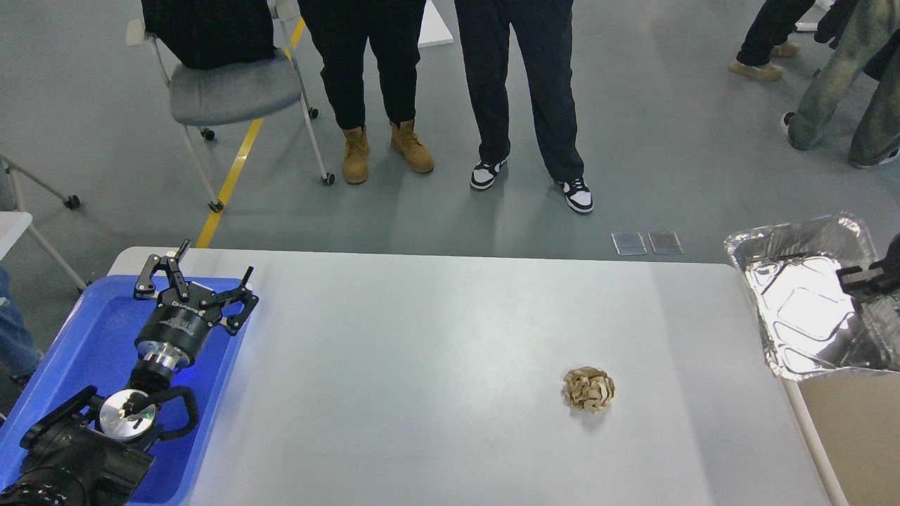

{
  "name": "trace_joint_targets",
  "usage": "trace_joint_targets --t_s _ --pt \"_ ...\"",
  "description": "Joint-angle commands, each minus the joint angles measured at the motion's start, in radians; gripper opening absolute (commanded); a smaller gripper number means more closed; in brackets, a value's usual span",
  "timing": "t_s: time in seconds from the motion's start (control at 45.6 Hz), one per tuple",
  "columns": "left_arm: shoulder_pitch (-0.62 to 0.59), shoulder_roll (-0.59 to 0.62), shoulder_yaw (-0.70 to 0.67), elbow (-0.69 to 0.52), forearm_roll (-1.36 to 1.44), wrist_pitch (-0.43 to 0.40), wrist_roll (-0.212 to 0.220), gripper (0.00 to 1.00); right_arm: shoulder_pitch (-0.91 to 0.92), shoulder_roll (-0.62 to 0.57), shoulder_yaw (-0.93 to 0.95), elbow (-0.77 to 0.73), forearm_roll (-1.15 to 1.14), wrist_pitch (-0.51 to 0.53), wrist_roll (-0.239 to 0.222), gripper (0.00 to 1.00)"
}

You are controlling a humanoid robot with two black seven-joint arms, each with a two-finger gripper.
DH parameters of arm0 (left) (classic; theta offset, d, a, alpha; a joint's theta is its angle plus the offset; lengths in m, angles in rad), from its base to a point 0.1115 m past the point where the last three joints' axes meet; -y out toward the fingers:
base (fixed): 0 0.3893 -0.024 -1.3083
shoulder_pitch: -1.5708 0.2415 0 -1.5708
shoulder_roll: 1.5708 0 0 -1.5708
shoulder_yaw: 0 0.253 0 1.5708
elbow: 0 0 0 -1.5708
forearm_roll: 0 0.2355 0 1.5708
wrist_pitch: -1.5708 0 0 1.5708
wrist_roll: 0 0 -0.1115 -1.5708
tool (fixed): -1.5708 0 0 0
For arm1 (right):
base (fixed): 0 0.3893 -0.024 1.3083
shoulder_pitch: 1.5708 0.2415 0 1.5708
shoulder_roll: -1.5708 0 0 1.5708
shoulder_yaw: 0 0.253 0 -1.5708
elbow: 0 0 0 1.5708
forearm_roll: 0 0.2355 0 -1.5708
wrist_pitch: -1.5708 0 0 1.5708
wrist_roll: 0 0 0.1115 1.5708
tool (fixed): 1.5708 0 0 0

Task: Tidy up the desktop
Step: 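Lift the foil tray with the right gripper and carry it toward the bin, then lower the foil tray into the white bin and release it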

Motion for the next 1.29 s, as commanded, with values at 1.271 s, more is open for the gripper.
trace_joint_targets --t_s 1.271 --pt "0.0 0.001 0.0 0.001 -0.002 0.0 -0.002 1.0 -0.99 0.237 0.411 -1.226 0.491 -0.302 -0.002 0.0"
